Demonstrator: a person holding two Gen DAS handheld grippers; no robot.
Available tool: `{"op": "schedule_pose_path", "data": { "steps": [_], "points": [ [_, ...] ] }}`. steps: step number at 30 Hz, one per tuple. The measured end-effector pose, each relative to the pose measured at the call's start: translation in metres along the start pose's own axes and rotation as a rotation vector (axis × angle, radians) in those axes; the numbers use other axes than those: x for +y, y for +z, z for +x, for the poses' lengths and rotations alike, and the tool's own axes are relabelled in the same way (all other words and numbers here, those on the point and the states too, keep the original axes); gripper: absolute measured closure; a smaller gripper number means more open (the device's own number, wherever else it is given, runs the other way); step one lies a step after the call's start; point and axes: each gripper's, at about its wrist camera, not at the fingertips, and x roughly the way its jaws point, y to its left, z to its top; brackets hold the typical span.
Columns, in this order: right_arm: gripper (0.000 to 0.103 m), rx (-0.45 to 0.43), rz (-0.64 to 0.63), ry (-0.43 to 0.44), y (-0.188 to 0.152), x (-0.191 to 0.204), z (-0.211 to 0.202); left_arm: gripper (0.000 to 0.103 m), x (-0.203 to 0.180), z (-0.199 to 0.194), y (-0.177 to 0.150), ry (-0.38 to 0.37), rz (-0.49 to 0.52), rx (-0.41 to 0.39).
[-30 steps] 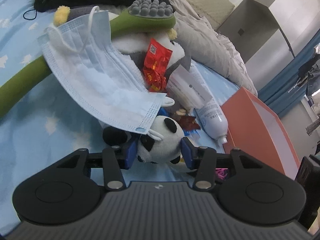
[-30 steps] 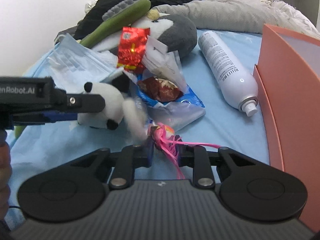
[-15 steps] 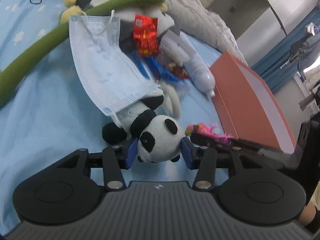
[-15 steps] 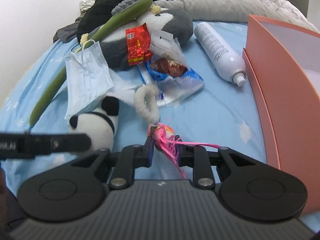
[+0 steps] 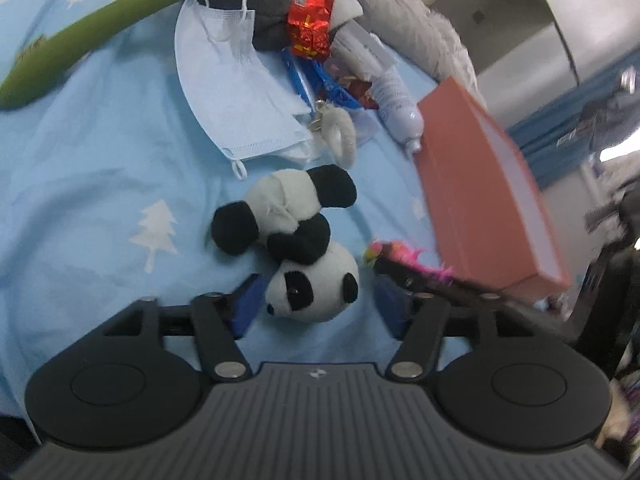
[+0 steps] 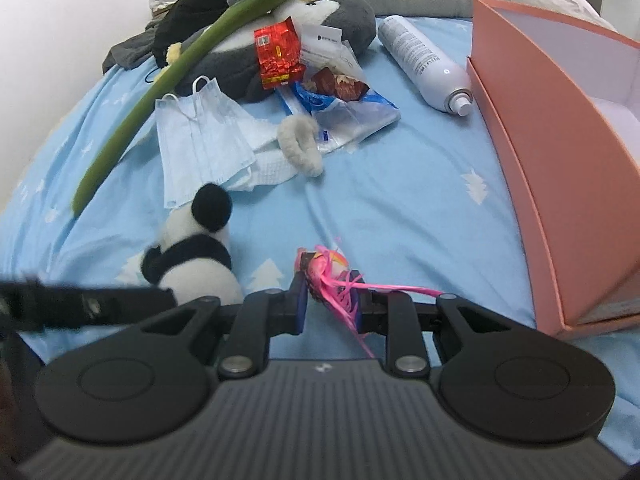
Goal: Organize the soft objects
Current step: 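Close the left tool on the panda plush while the right tool grasps the pink feathered toy, then lift the panda with the left tool while the right tool carries the pink toy over the box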
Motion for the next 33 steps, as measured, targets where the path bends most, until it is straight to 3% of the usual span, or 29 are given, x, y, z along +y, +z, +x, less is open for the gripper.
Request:
{"op": "schedule_pose_path", "data": {
  "steps": [3,10,18,20,23,33],
  "points": [
    [0.079,-0.006,0.003,-0.004,-0.002,-0.001,-0.003,0.03,-0.003,0.001,0.003,-0.022,-0.047,-0.023],
    [0.079,-0.025,0.009,-0.028,-0.007,-0.008,-0.012,0.03,-0.016,0.015,0.007,0.056,-0.107,-0.03],
    [0.079,-0.041,0.029,-0.045,-0.016,-0.013,-0.017,0.032,-0.027,0.028,0.005,0.165,-0.029,-0.063],
    [0.079,-0.049,0.037,-0.044,-0.018,-0.014,-0.018,0.04,-0.025,0.031,0.003,0.185,-0.019,-0.056],
    [0.079,-0.058,0.054,-0.051,-0.021,-0.017,-0.021,0.043,-0.021,0.033,0.001,0.181,-0.032,-0.044],
    [0.079,-0.11,0.091,-0.056,-0.019,-0.019,-0.039,0.046,-0.041,0.02,0.003,0.204,0.137,-0.046]
  ]
}}
